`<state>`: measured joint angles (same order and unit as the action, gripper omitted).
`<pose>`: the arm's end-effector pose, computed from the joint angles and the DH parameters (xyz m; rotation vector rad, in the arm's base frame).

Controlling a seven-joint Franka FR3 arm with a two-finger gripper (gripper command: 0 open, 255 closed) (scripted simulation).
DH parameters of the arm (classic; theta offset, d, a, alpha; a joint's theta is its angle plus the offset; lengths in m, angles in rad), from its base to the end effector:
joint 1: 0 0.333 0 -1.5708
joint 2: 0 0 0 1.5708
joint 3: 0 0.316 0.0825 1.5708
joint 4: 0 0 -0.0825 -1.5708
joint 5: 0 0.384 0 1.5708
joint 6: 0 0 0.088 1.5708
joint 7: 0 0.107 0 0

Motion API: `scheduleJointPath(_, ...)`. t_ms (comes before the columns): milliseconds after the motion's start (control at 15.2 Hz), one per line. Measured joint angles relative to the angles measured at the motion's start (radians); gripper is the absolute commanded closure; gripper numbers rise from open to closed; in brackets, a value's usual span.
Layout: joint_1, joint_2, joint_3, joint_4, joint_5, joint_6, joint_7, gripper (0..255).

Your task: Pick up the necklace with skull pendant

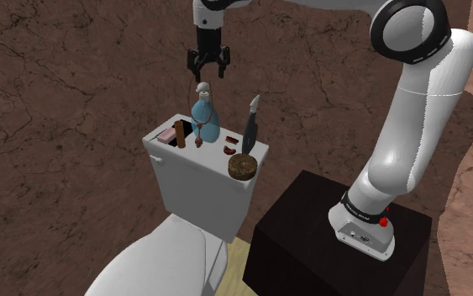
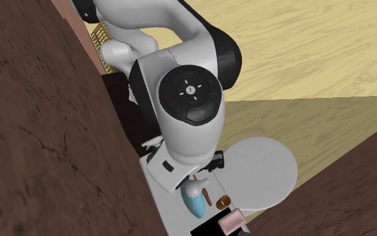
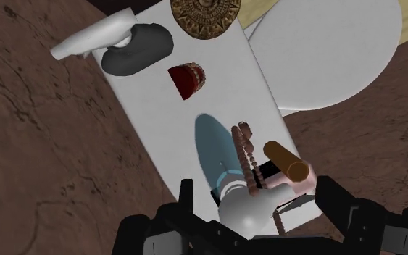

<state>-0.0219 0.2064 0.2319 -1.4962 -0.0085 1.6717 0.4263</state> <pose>0.6097 0.1156 0.5501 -3.0935 0.3409 0.0564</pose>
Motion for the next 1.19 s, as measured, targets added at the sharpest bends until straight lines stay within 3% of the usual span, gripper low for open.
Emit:
scheduleJointPath(198,0.0,0.0,0.0,-0.04,0.0,0.04,0.0,0)
scheduleJointPath(264,0.0,-0.001,0.0,-0.046,0.0,0.045,0.0,255)
scheduleJointPath(924,0.0,-0.002,0.0,-0.051,0.0,0.05,0.001,255)
scheduleJointPath(1188,0.001,0.004,0.0,-0.004,-0.001,0.009,0.002,255)
